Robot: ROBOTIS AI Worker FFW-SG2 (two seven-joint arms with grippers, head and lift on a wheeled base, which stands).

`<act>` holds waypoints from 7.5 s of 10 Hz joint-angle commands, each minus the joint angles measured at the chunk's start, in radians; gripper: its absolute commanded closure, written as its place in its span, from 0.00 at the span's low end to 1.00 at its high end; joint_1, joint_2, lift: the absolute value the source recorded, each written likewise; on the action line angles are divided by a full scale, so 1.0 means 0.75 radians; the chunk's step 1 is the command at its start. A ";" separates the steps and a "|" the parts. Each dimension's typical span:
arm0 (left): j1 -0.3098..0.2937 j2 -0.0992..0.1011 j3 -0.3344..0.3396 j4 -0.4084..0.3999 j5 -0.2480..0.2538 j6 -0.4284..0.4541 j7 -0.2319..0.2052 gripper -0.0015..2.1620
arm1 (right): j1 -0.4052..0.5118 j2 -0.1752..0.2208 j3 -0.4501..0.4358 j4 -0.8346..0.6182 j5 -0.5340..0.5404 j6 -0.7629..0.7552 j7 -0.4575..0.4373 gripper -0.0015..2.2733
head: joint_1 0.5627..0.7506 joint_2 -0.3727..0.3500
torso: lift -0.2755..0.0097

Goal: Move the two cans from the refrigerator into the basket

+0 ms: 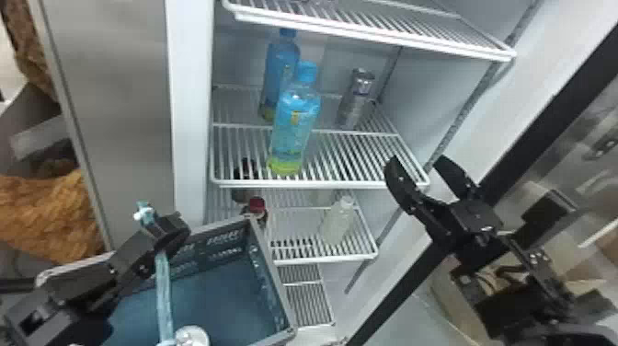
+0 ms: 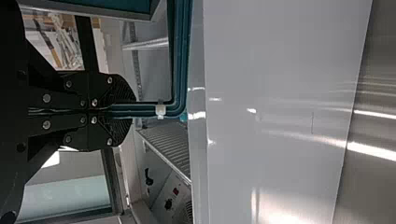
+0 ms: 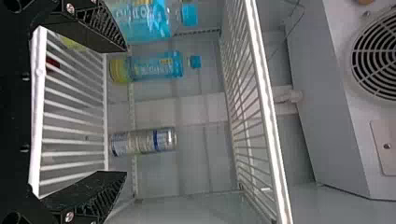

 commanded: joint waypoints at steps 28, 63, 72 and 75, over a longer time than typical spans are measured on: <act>-0.045 0.026 -0.082 0.069 0.043 -0.029 0.002 0.56 | -1.088 -0.066 0.323 1.235 0.345 -0.020 -0.130 0.04 | 0.41 0.11 | 0.84; -0.025 0.028 -0.082 0.085 0.058 -0.043 -0.008 0.56 | -0.228 -0.164 0.331 0.074 0.023 0.236 -0.177 0.56 | 0.70 0.17 | 0.84; -0.028 0.028 -0.087 0.085 0.064 -0.049 -0.008 0.56 | -0.012 -0.172 0.557 -0.126 -0.217 0.353 -0.117 0.56 | 0.70 0.37 | 0.84; -0.031 0.028 -0.090 0.085 0.066 -0.052 -0.008 0.56 | -0.018 -0.182 0.631 -0.077 -0.230 0.402 -0.076 0.50 | 0.70 0.45 | 0.84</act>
